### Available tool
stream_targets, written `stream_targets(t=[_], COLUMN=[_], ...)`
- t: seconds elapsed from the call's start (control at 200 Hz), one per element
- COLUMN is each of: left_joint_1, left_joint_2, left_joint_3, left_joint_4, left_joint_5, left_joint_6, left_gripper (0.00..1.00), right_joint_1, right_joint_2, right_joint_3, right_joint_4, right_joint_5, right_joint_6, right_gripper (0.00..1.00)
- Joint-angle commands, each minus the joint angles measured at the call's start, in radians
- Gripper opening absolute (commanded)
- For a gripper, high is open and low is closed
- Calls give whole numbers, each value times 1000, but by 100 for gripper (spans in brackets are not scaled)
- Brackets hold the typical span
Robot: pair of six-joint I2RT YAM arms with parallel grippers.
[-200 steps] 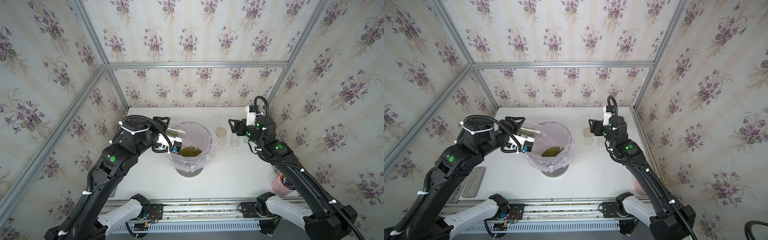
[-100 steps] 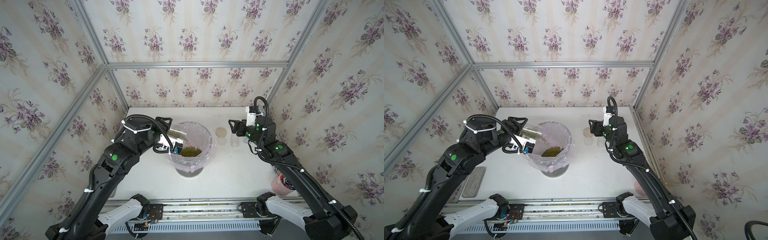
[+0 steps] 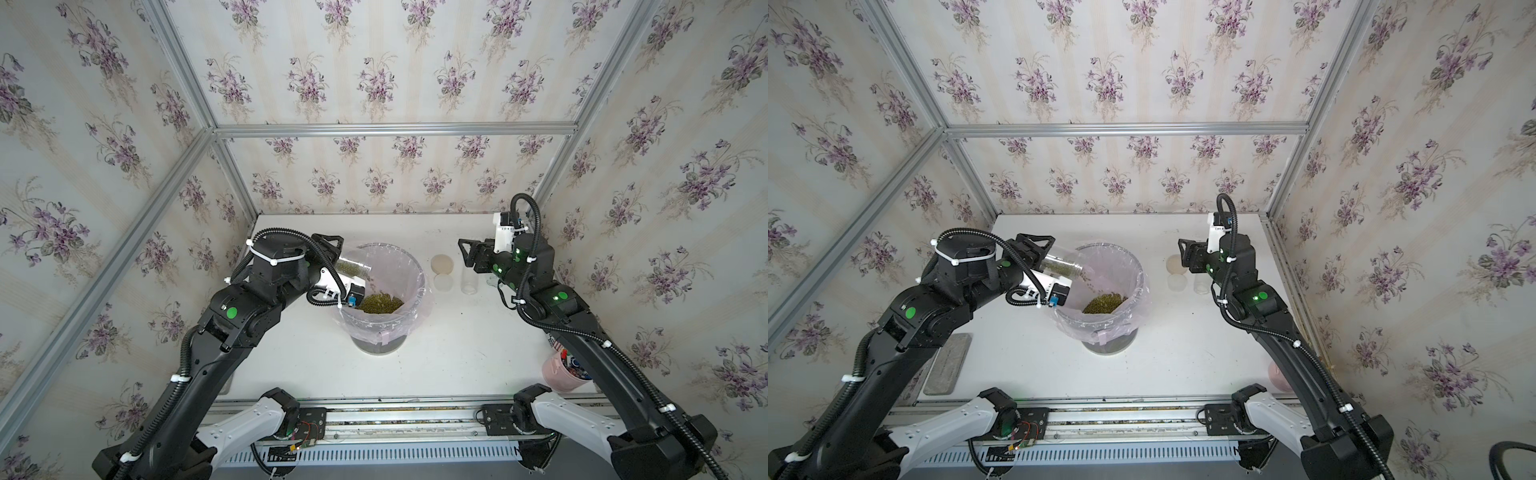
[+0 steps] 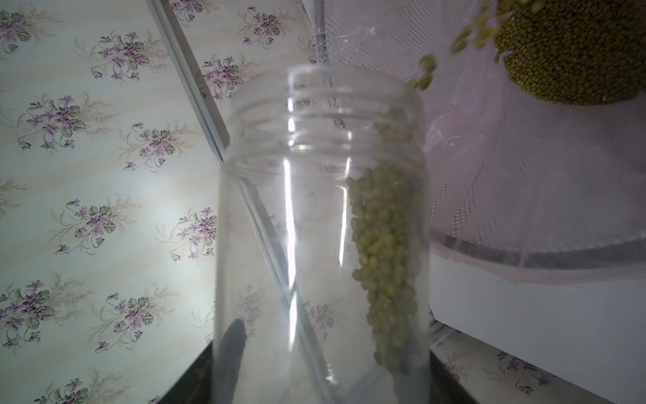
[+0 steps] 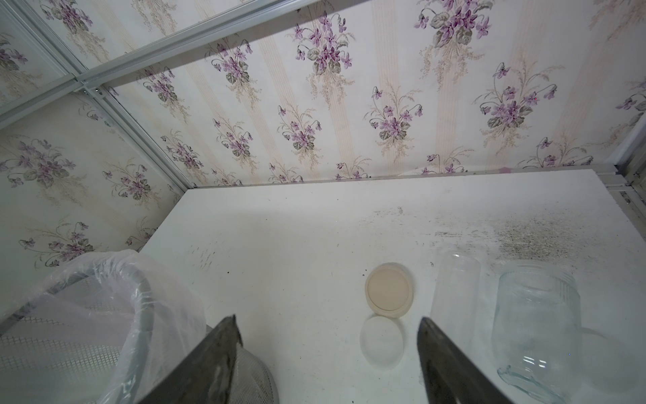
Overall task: Empty moldy mung beans from jars
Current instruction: Pour the moldy mung beans from the jar into the trash bin.
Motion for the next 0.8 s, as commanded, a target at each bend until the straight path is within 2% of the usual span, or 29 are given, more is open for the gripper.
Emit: stream_targets(t=[0.0, 0.794], left_joint_1=[0, 0], left_joint_2=[0, 0], left_joint_3=[8, 17], left_joint_4=[10, 8], left_joint_5=[-3, 13], left_joint_6=[76, 68], left_gripper=[0, 0], right_joint_1=[0, 1], right_joint_2=[-10, -25], right_joint_3=[-2, -2], right_joint_4=[4, -5], right_joint_5=[4, 8], right_joint_6=[10, 13], right_gripper=[78, 78])
